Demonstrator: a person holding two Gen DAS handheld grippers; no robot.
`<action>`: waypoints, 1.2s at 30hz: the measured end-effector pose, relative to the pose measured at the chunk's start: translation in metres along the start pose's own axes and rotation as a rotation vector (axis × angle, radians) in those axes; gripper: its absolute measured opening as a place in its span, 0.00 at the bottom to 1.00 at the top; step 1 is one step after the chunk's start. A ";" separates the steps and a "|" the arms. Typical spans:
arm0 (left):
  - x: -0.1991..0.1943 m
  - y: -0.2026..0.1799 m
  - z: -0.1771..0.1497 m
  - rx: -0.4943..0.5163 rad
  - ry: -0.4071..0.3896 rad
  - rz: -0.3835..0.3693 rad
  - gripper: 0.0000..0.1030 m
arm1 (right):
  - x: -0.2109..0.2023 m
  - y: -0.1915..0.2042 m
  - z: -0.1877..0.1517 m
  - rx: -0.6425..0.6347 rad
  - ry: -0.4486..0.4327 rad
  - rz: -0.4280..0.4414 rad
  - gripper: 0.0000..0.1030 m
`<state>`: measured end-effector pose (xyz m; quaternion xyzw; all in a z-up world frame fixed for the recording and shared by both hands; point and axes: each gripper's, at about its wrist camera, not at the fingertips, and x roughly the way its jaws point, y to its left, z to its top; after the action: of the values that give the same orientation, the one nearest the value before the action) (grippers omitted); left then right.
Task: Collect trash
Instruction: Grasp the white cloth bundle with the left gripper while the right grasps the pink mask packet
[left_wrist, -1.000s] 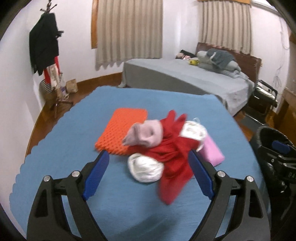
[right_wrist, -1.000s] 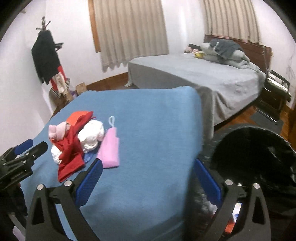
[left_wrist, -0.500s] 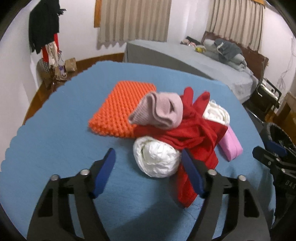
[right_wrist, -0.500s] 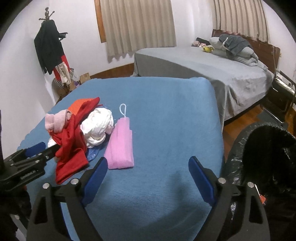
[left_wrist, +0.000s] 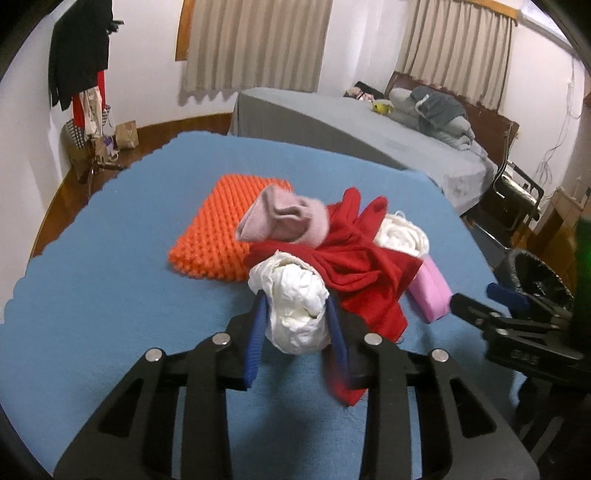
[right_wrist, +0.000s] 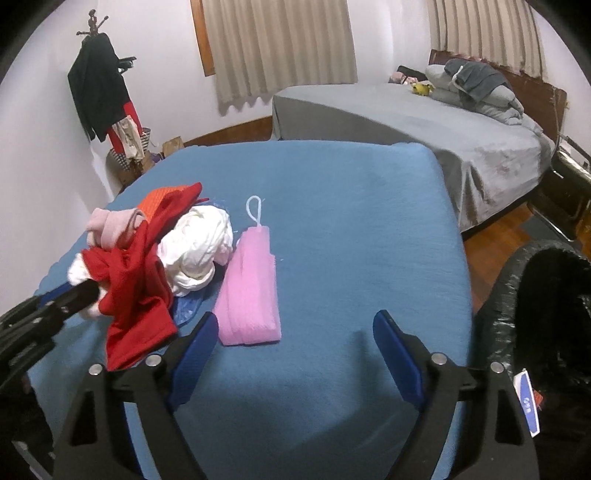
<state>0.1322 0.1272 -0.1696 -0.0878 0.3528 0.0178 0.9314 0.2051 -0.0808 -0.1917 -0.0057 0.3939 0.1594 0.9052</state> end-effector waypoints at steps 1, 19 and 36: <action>-0.002 -0.001 0.001 0.007 -0.005 0.002 0.30 | 0.003 0.002 0.000 0.000 0.005 0.003 0.80; -0.021 -0.012 0.012 0.016 -0.055 -0.008 0.30 | 0.008 0.008 0.008 -0.005 0.059 0.126 0.21; -0.068 -0.045 0.019 0.052 -0.137 -0.065 0.30 | -0.058 -0.011 0.006 -0.009 -0.022 0.127 0.16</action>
<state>0.0981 0.0880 -0.1039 -0.0736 0.2855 -0.0156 0.9554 0.1756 -0.1067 -0.1480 0.0168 0.3829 0.2186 0.8974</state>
